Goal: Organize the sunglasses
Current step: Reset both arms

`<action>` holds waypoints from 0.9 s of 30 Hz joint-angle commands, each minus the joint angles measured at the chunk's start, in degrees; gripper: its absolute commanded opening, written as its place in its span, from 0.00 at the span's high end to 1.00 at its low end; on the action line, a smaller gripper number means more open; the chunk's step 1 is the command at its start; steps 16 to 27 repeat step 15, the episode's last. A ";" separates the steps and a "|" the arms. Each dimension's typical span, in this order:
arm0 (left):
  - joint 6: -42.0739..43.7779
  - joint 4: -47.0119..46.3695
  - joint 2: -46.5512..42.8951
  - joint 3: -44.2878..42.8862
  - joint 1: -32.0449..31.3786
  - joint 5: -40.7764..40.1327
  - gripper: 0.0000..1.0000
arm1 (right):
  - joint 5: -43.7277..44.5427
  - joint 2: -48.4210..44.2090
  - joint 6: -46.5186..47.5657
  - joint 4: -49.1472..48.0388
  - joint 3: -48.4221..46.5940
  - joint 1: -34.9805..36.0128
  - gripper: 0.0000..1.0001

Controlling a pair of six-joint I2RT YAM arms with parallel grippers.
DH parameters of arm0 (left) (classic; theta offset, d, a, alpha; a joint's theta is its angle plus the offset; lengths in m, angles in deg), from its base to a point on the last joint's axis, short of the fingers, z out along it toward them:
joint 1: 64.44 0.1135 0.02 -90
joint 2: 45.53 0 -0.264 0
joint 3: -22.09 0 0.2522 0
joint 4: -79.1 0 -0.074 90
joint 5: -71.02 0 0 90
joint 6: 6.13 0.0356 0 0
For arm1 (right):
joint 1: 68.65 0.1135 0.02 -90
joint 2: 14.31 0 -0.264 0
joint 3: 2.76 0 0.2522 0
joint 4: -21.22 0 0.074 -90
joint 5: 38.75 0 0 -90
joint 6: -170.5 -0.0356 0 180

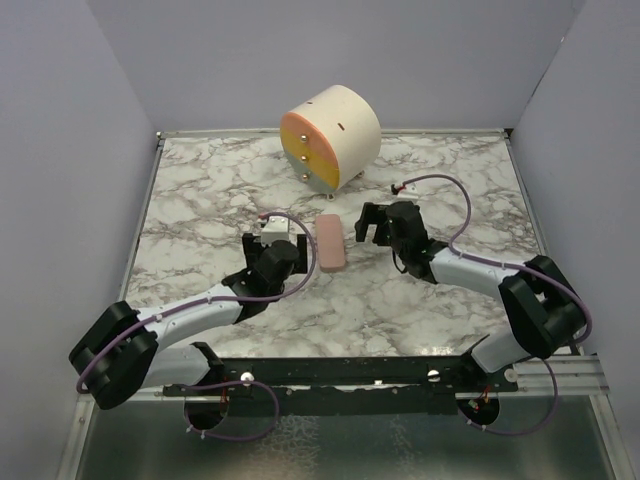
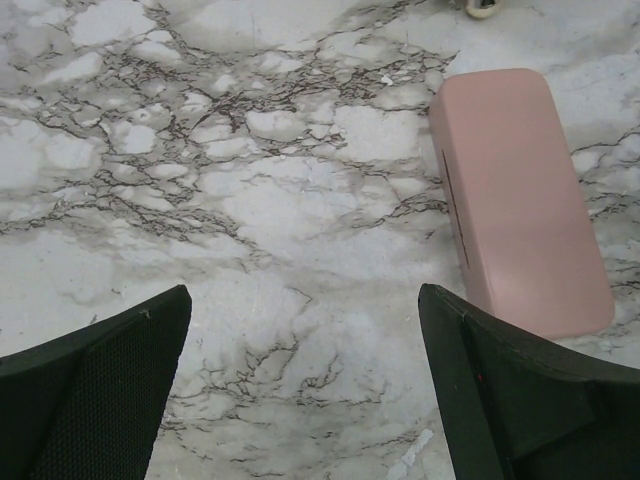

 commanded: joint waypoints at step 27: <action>0.76 -5.82 0.01 2.80 3.73 2.78 0.01 | 6.10 1.99 2.88 0.93 -1.82 1.42 0.00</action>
